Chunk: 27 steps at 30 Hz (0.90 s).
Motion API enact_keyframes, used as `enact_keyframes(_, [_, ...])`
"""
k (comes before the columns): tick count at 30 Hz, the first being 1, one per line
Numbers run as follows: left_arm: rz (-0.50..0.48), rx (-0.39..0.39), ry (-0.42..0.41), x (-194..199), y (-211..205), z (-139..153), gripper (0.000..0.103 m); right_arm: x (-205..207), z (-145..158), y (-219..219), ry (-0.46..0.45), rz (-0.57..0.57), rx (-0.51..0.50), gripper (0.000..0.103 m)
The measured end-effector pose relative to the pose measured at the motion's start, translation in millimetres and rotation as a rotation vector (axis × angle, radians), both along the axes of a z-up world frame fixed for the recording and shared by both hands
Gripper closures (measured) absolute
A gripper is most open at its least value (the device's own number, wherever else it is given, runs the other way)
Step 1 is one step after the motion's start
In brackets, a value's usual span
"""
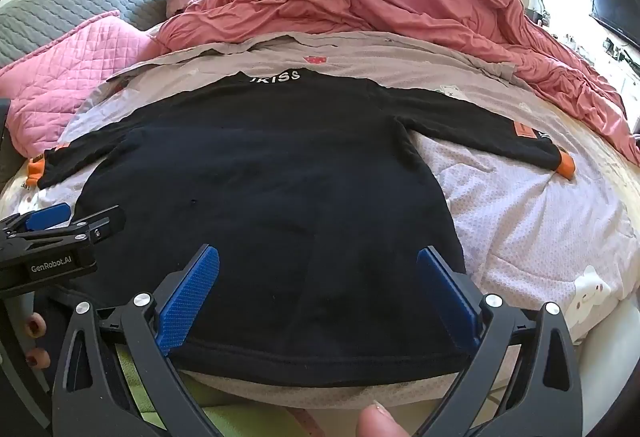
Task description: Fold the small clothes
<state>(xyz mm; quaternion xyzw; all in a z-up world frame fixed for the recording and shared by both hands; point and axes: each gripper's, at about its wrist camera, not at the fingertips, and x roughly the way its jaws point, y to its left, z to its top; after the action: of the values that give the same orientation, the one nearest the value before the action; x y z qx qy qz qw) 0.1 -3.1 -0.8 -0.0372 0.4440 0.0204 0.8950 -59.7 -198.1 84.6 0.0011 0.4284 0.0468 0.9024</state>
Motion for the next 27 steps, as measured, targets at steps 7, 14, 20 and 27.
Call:
enact_keyframes(7, [0.0, -0.002, -0.004, 0, 2, 1, 0.008, 0, 0, -1, 0.001, -0.001, -0.003, 0.004])
enact_keyframes(14, [0.0, 0.0, -0.006, 1, 2, 2, 0.008, -2, -1, -3, 0.005, 0.004, -0.015, 0.004])
enact_keyframes(20, [0.004, -0.004, -0.014, -2, 10, 5, 0.008, 0, -1, 2, 0.007, 0.008, -0.025, 0.004])
enact_keyframes(27, [0.005, -0.001, -0.013, -2, 10, 4, 0.008, 1, -1, 3, 0.01, 0.008, -0.026, 0.004])
